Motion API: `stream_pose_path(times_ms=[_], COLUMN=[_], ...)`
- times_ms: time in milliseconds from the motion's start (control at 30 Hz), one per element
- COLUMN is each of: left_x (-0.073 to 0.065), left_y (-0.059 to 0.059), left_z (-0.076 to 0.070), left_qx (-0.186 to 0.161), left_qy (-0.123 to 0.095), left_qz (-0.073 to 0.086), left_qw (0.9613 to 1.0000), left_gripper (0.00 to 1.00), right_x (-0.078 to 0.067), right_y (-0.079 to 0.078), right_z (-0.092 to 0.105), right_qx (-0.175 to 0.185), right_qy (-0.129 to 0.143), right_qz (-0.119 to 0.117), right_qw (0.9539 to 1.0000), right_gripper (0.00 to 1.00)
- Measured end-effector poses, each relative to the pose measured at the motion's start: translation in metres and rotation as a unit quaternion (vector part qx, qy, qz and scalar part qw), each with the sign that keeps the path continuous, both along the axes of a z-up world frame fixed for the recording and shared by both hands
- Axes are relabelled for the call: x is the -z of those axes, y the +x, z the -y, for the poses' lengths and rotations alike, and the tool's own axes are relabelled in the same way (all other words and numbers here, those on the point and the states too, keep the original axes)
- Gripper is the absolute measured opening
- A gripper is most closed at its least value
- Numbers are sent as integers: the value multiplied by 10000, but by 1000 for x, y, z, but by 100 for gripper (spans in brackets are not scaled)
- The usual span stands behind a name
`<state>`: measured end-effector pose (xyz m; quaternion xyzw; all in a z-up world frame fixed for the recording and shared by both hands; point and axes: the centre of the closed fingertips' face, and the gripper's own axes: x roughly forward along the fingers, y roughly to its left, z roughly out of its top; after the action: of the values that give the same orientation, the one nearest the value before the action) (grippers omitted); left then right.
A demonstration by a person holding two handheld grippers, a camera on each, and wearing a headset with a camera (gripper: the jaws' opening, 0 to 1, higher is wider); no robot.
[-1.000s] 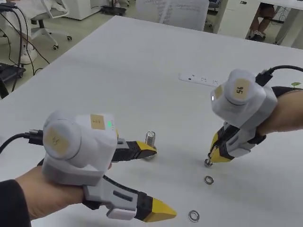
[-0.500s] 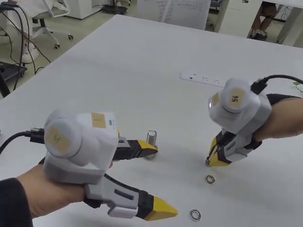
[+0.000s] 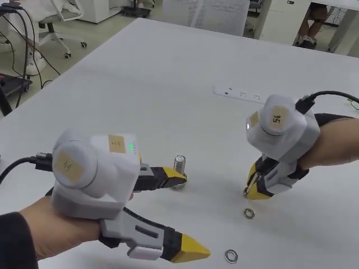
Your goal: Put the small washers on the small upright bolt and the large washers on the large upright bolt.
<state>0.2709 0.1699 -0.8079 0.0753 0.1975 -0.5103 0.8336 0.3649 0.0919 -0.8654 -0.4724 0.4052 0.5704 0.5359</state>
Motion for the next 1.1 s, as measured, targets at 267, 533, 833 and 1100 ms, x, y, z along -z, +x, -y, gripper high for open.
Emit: stream_pose_path(times_ms=[267,533,833,1100], left_x=[-1,-2,-3,-3], left_y=[0,0,1,1], left_z=[0,0,1,2], left_qx=[2,2,23,34], left_qy=[-4,-6,4,14], left_qz=[0,15,28,37], left_qw=[10000,10000,10000,10000], left_gripper=[71,71,71,71], right_x=[-2,-7,-6,-4], right_y=[1,3,-3,-13], right_z=[2,13,28,31], right_qx=[83,266,454,503], right_qy=[45,91,78,117], right_qz=[-12,2,-62,-122], right_qw=[10000,9996,9989,9986], right_gripper=[21,23,24,24])
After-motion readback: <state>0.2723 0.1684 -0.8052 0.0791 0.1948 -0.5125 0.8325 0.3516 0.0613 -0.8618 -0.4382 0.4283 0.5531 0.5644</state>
